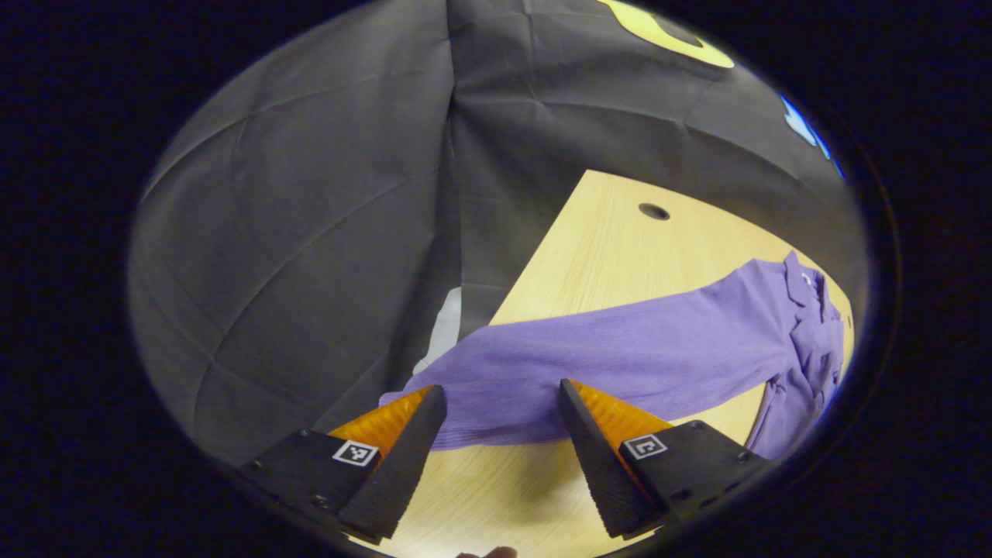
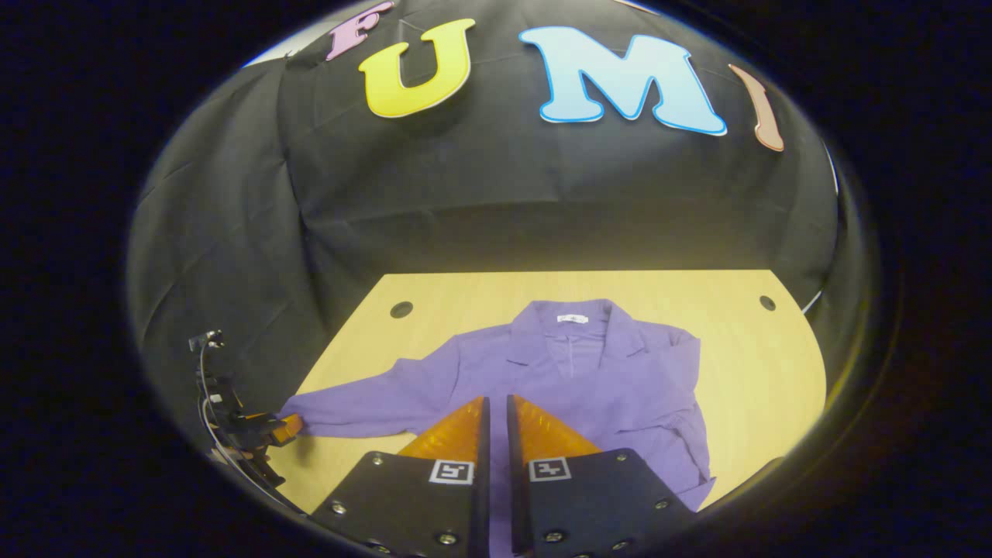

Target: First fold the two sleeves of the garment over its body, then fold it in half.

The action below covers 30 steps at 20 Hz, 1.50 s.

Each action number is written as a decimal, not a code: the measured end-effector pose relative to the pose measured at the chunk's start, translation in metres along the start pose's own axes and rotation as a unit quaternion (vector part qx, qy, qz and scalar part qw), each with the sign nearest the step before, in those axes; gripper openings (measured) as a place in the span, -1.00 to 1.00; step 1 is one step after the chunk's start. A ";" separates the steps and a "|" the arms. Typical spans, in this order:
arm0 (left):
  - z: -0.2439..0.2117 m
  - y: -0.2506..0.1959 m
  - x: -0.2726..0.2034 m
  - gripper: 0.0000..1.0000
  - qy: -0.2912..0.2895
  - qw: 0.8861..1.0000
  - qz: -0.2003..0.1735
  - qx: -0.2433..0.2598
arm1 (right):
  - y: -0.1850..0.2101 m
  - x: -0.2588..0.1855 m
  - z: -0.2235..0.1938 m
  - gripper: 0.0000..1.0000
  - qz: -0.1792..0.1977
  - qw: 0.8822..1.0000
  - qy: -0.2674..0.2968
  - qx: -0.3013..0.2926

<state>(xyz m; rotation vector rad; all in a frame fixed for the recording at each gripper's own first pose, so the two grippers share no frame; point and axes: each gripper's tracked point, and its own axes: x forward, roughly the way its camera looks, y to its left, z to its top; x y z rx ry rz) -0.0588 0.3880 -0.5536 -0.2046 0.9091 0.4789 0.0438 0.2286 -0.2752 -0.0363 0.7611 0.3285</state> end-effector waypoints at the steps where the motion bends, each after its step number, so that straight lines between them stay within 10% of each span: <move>1: -0.014 -0.007 0.004 0.98 0.026 1.000 -0.004 -0.011 | -0.001 0.001 0.000 -0.78 0.000 1.000 0.003 -0.001; 7: -0.010 -0.007 0.005 0.87 -0.016 0.999 0.000 -0.039 | -0.002 0.005 -0.003 -0.78 0.005 1.000 0.012 0.010; 14: -0.010 -0.029 0.009 -0.75 -0.012 1.000 -0.002 -0.029 | -0.013 -0.002 -0.008 -0.78 0.004 1.000 0.013 0.017; 22: 0.007 -0.043 -0.010 -0.85 -0.021 0.999 0.015 0.019 | -0.051 -0.019 -0.011 -0.78 -0.017 0.999 0.007 0.035; 30: 0.061 -0.154 -0.073 -0.86 -0.092 0.987 -0.061 0.113 | -0.084 -0.034 -0.018 -0.78 -0.026 0.997 -0.002 0.067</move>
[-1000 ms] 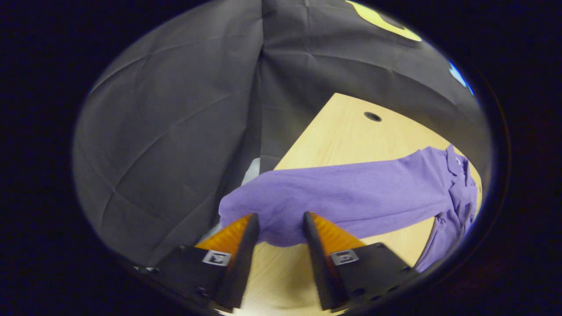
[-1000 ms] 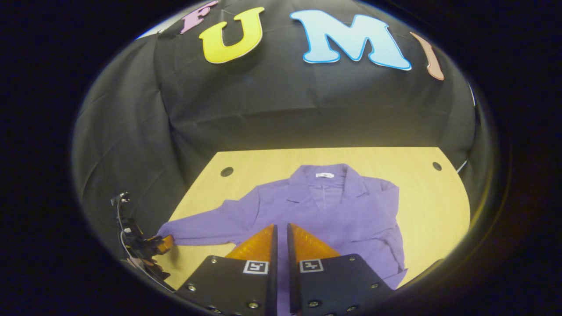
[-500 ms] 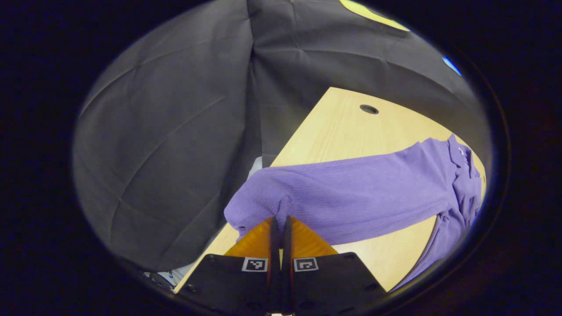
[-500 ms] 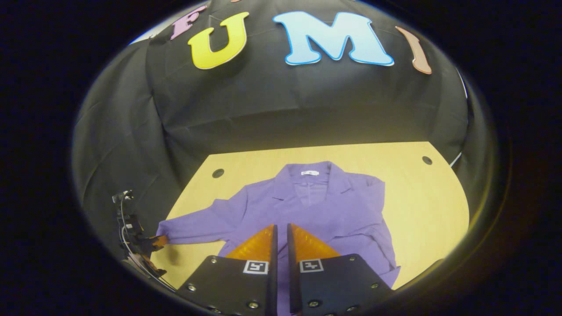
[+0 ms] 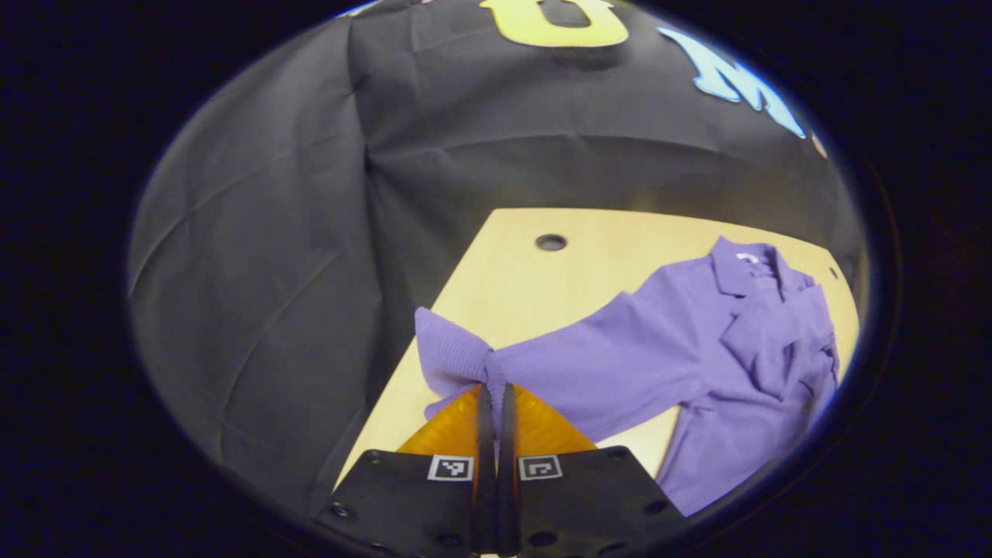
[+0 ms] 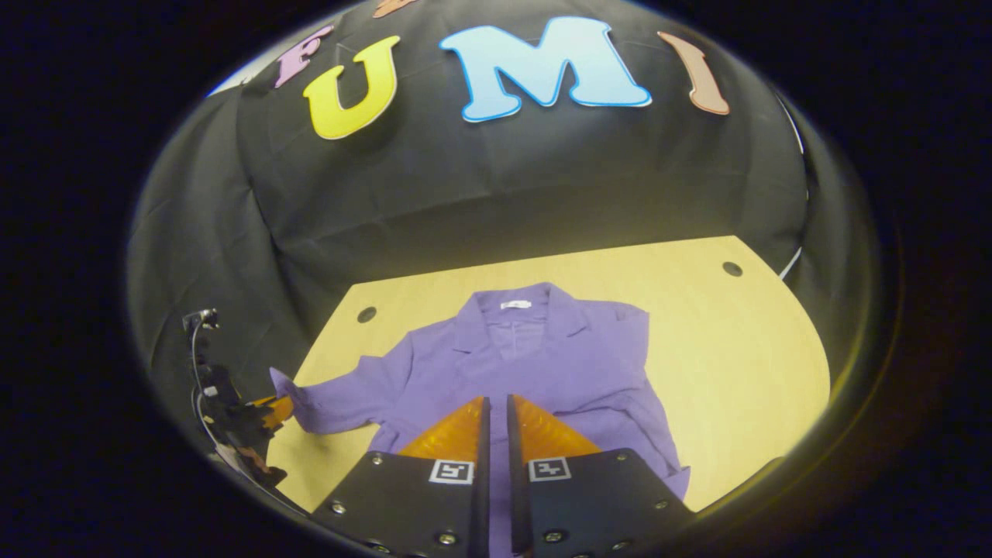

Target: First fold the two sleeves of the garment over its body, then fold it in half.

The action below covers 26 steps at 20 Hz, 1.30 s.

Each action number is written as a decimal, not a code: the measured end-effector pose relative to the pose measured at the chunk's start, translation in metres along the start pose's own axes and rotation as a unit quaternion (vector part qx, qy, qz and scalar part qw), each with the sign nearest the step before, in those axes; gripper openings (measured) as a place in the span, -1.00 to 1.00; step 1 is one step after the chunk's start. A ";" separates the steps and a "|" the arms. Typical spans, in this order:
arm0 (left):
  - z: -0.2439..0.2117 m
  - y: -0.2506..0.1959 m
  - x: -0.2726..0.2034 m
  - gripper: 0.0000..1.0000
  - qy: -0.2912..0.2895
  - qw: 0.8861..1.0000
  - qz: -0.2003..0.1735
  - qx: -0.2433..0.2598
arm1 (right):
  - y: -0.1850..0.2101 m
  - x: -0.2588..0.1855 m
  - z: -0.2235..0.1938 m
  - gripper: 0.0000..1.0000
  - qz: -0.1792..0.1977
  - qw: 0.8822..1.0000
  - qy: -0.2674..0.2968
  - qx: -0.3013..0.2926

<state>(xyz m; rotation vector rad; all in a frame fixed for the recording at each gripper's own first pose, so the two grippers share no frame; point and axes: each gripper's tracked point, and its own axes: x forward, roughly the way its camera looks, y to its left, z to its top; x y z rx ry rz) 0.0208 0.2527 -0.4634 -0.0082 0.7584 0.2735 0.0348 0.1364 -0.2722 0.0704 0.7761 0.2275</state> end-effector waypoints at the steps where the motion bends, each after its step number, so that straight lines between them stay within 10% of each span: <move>1: 0.012 -0.014 -0.005 -0.87 -0.008 1.000 -0.009 0.004 | -0.006 -0.002 -0.001 -0.78 -0.002 1.000 -0.001 0.003; 12: 0.094 -0.237 -0.044 -0.87 -0.074 0.986 -0.131 0.067 | -0.122 -0.039 -0.007 -0.78 -0.054 0.996 -0.014 0.067; 26: 0.079 -0.478 -0.092 -0.87 -0.078 0.953 -0.251 0.150 | -0.240 -0.077 -0.029 -0.78 -0.112 0.986 -0.007 0.123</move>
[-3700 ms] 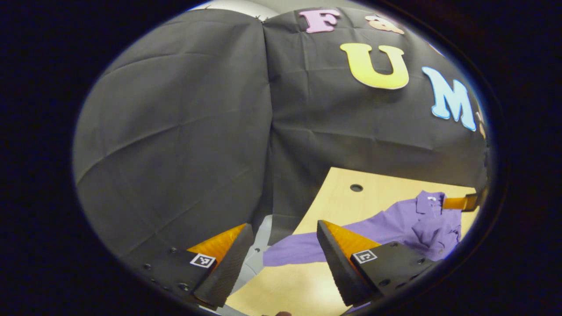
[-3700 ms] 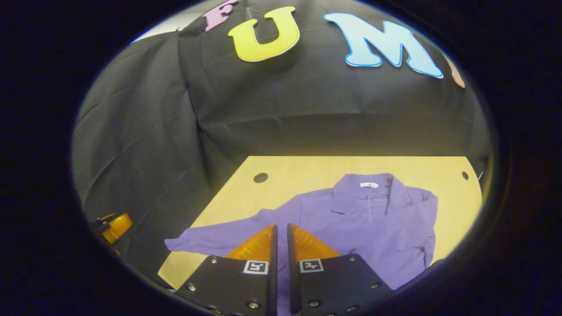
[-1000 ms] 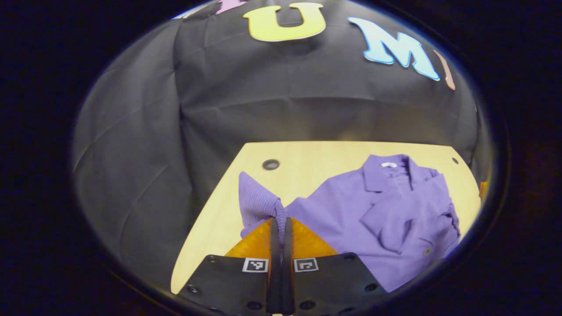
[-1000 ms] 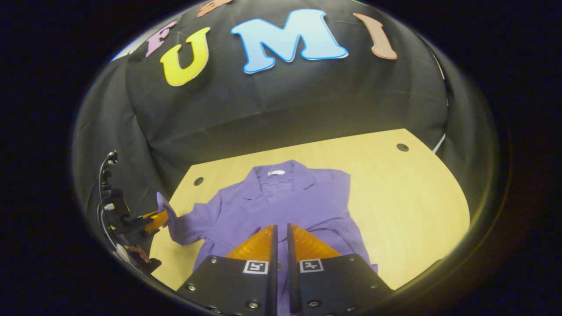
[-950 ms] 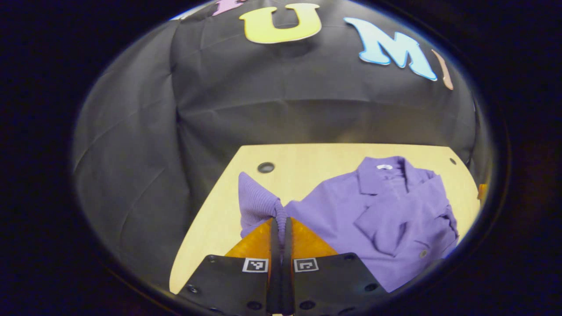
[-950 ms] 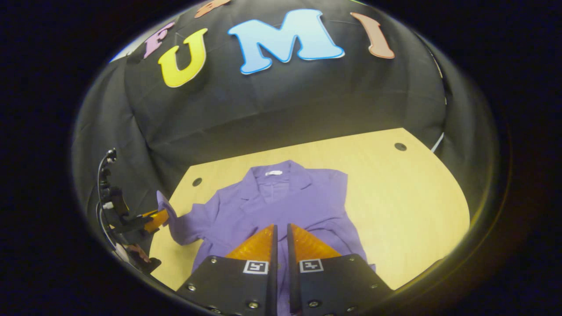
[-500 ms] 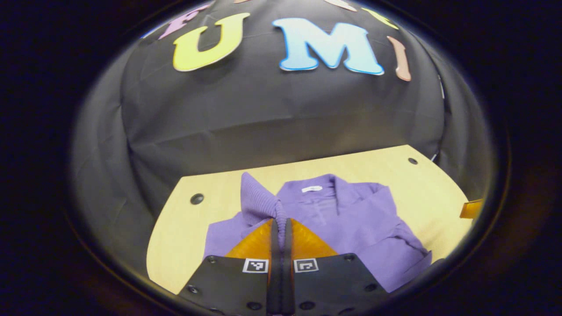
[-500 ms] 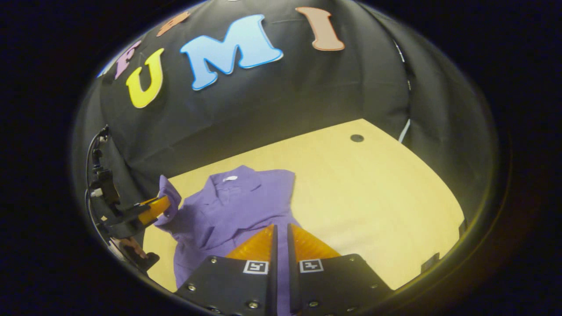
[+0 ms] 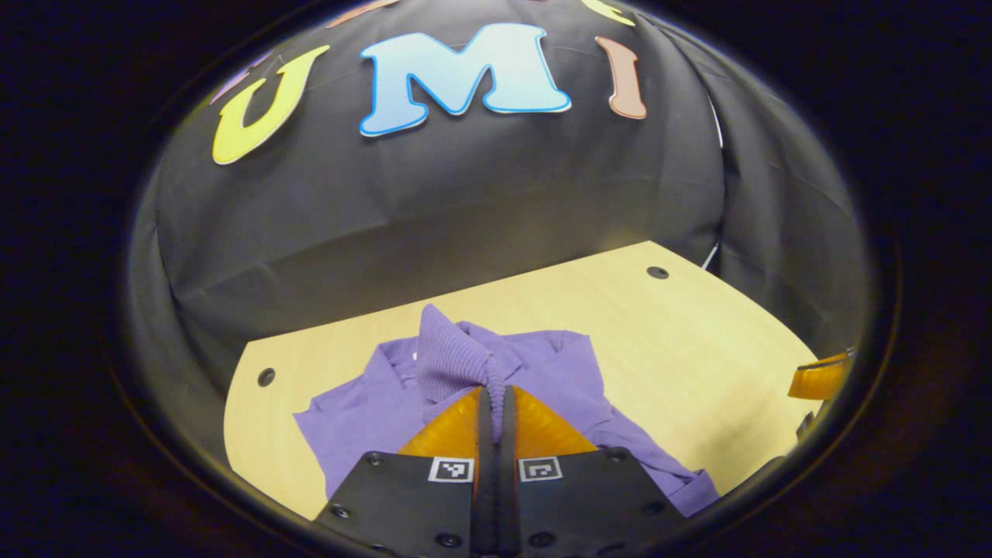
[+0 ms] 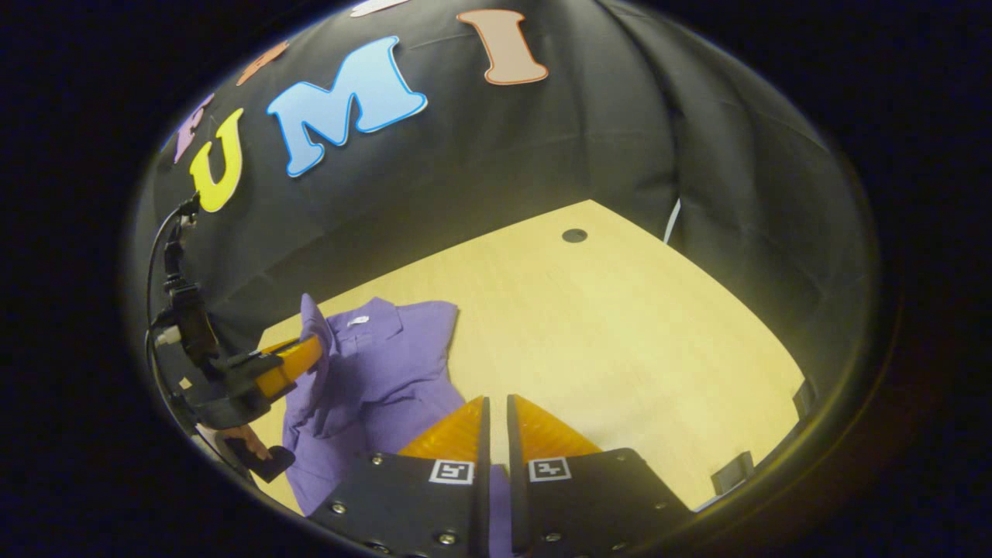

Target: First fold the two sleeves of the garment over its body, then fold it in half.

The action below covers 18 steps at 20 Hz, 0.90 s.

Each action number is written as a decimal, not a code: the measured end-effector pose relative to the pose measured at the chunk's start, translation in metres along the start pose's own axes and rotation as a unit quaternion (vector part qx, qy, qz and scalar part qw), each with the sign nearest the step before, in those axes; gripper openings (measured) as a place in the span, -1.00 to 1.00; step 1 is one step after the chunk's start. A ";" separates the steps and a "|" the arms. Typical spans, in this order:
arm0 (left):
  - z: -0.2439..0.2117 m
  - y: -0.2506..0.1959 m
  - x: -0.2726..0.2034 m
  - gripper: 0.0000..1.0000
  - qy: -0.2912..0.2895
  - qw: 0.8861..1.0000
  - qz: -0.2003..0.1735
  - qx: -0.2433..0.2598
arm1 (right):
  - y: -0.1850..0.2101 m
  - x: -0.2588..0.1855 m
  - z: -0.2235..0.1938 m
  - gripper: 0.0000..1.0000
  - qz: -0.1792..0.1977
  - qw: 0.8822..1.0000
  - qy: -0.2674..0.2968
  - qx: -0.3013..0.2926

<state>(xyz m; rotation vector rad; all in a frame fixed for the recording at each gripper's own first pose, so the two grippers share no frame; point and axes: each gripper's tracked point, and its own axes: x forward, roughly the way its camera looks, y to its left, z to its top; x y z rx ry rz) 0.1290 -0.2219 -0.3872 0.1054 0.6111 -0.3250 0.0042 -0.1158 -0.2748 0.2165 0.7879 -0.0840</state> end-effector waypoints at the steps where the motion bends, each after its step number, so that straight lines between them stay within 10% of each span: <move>1: -0.001 -0.008 0.004 -0.87 0.003 1.000 -0.008 -0.002 | -0.003 -0.001 0.000 -0.78 0.000 1.000 0.001 -0.001; 7: -0.021 -0.029 0.014 -0.84 0.042 0.998 -0.038 -0.020 | -0.013 -0.002 -0.002 -0.78 0.005 1.000 0.006 -0.001; 9: -0.028 -0.032 0.012 -0.51 0.054 0.997 -0.050 -0.031 | -0.009 -0.001 -0.005 -0.78 0.010 1.000 0.011 -0.004; 12: -0.027 -0.022 0.003 0.89 0.052 0.997 -0.035 -0.038 | -0.003 -0.001 -0.016 -0.78 0.022 0.999 0.023 -0.007; 18: -0.063 0.021 -0.050 0.92 0.077 0.996 -0.017 -0.040 | 0.027 -0.008 -0.061 -0.78 0.046 0.996 0.070 -0.023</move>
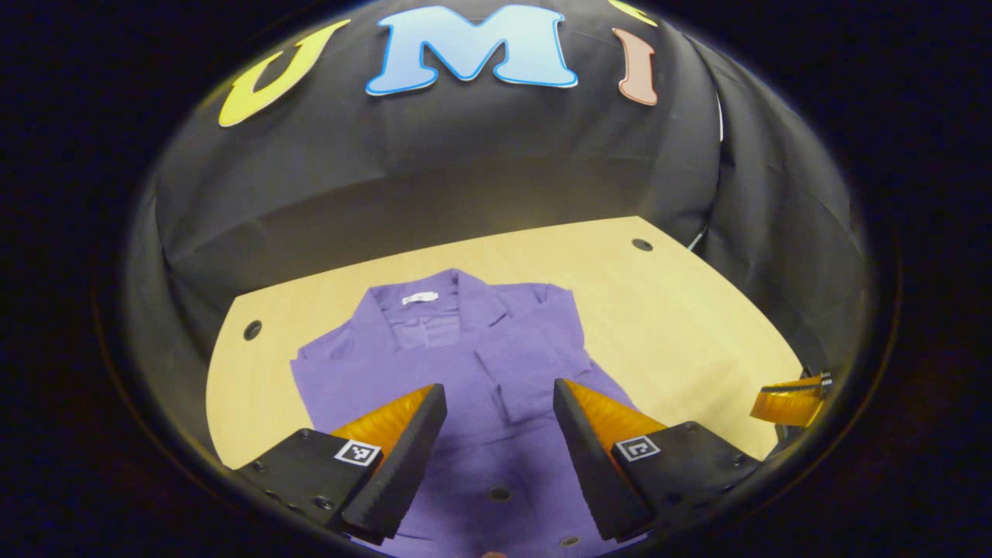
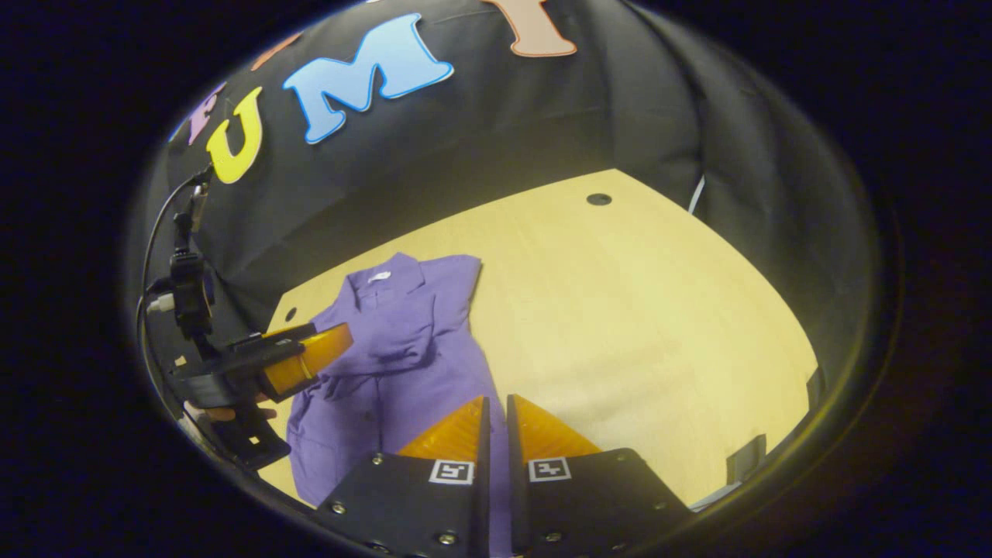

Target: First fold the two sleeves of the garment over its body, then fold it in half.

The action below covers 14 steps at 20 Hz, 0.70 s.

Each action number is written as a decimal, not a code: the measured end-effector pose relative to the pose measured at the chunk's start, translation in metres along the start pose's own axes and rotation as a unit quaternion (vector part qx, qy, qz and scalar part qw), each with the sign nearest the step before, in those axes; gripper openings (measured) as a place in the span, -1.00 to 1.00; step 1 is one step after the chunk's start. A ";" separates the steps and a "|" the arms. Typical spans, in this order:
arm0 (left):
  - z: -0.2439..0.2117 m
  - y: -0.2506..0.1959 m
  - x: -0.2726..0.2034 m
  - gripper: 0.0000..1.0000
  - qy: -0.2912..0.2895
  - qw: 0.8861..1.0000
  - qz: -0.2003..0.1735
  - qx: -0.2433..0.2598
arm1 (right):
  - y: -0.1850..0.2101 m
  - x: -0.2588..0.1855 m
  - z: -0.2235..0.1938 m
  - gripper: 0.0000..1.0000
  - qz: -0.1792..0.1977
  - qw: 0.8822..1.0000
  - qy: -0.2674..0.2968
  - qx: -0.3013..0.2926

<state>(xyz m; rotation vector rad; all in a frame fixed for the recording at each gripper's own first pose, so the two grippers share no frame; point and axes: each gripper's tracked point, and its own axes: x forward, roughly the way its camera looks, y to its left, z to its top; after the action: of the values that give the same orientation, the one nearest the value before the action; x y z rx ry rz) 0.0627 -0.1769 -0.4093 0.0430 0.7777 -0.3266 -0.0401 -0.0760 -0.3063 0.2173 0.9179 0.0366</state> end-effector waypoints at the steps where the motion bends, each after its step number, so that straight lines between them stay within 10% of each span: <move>1: -0.012 0.010 -0.011 0.92 0.006 1.000 0.004 -0.001 | 0.006 0.000 -0.009 -0.78 0.005 1.000 0.009 -0.006; 9: -0.140 0.061 -0.092 0.89 0.092 0.994 0.035 -0.048 | 0.045 0.004 -0.076 -0.82 0.035 0.995 0.094 -0.029; 12: -0.178 0.071 -0.118 0.93 0.117 0.990 0.039 -0.067 | 0.056 0.006 -0.093 0.00 0.033 0.992 0.114 -0.038; 13: -0.186 0.075 -0.124 0.93 0.123 0.989 0.042 -0.071 | 0.056 0.007 -0.097 -0.13 0.031 0.992 0.118 -0.043; 14: -0.193 0.077 -0.129 0.93 0.129 0.988 0.045 -0.075 | 0.059 0.009 -0.103 0.17 0.031 0.991 0.125 -0.045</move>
<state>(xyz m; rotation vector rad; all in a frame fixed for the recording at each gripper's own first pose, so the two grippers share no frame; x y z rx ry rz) -0.1312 -0.0382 -0.4638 -0.0221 1.0518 -0.1782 -0.1125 0.0001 -0.3614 0.1599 1.1564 0.1648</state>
